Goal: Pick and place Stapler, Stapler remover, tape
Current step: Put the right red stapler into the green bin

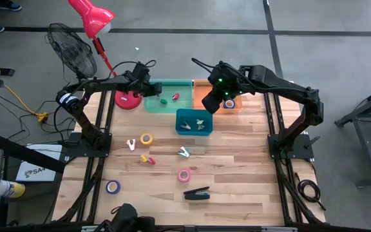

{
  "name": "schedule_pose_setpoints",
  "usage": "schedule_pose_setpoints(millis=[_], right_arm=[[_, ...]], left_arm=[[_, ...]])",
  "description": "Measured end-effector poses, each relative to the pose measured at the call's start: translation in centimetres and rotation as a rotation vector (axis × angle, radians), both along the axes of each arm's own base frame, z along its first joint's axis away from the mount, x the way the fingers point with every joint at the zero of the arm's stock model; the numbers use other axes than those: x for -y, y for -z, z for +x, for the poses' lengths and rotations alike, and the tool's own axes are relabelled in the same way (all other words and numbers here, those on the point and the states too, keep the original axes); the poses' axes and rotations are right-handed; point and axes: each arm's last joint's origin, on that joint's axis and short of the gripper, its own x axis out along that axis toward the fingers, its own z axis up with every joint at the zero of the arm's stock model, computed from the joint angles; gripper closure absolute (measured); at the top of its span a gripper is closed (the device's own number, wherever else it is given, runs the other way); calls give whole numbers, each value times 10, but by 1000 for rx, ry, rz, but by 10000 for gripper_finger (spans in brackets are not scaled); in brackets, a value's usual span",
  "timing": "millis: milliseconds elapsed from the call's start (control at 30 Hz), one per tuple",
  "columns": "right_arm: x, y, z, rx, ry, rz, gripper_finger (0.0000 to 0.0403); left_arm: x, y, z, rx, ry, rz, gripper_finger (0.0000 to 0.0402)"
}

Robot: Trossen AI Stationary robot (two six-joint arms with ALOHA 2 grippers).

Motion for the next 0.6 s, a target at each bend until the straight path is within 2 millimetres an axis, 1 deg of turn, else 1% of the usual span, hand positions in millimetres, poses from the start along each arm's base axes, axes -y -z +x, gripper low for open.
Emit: schedule_pose_setpoints(millis=[233,333,433,600], right_arm=[[0,0,0,-2,4,-6,279],[0,0,0,-2,4,-5,279],[0,0,0,-2,5,-4,279],[0,0,0,-2,6,-3,279]], left_arm=[[0,-1,0,9,-3,-3,197],[0,-2,1,13,7,1,156],[0,-2,0,8,21,9,135],[1,-1,-1,1,23,0,134]])
